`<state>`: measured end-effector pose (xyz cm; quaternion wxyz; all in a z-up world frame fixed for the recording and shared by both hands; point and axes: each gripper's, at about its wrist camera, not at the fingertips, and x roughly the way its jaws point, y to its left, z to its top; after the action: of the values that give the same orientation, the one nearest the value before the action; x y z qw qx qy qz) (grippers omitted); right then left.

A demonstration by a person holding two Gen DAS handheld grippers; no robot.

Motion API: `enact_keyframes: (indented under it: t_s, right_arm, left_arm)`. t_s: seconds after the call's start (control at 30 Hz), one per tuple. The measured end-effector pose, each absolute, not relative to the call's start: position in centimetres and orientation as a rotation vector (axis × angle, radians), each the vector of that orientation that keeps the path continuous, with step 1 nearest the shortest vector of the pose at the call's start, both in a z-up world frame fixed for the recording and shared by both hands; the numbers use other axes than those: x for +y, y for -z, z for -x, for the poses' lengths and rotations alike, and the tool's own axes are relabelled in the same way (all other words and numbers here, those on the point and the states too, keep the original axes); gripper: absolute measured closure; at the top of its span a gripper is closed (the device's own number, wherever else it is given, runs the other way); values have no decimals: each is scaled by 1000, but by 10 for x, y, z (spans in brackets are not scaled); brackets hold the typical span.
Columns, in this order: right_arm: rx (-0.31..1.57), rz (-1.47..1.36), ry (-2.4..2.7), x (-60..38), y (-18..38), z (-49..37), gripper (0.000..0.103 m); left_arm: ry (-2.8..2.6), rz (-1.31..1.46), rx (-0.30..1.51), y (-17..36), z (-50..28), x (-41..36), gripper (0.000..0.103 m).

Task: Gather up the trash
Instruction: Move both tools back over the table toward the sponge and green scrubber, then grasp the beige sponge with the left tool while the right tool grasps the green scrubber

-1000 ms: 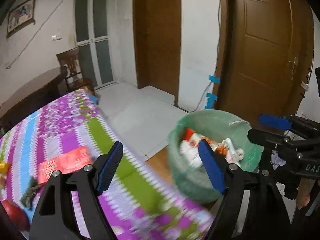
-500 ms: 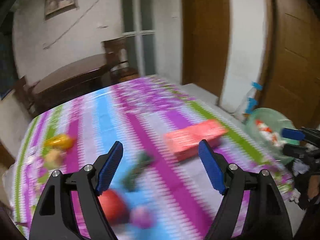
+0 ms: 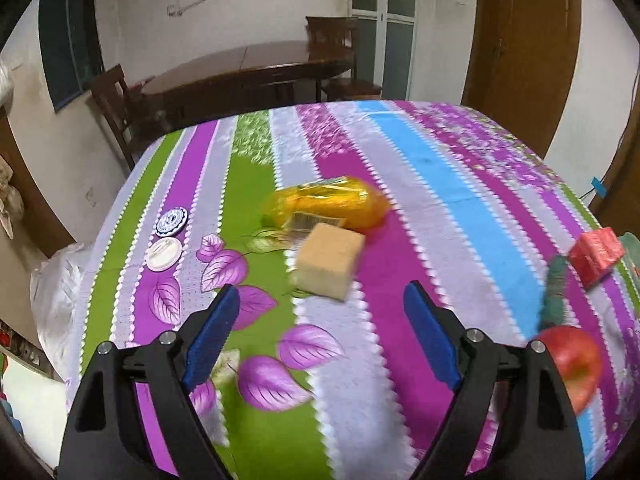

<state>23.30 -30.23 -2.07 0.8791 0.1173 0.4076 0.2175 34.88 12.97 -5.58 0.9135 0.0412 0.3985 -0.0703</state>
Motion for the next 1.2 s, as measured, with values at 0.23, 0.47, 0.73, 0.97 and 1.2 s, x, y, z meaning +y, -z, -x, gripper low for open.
enact_keyframes:
  t_s: [0.23,0.47,0.73,0.97,1.2]
  right_arm:
    - [940,-263,-391,-270,45,-273,40]
    - [1052,-245,-339,-245,67,-310,45]
    - [1141,-153,-298,-218,85,-334,53]
    - [1140,-31,-339,-200,87,-347,59]
    - [1136,123,-398,-188,81,-347,68]
  left_arm:
    - [204,-72,817,72,-369,130,21]
    - [202,-74,831,79,-387,131,22]
    - [204,-116,850,85,-394,124,25]
    - [255,-49,901,91,-402,132,51]
    - [271,-83,888,90,-396,118,64]
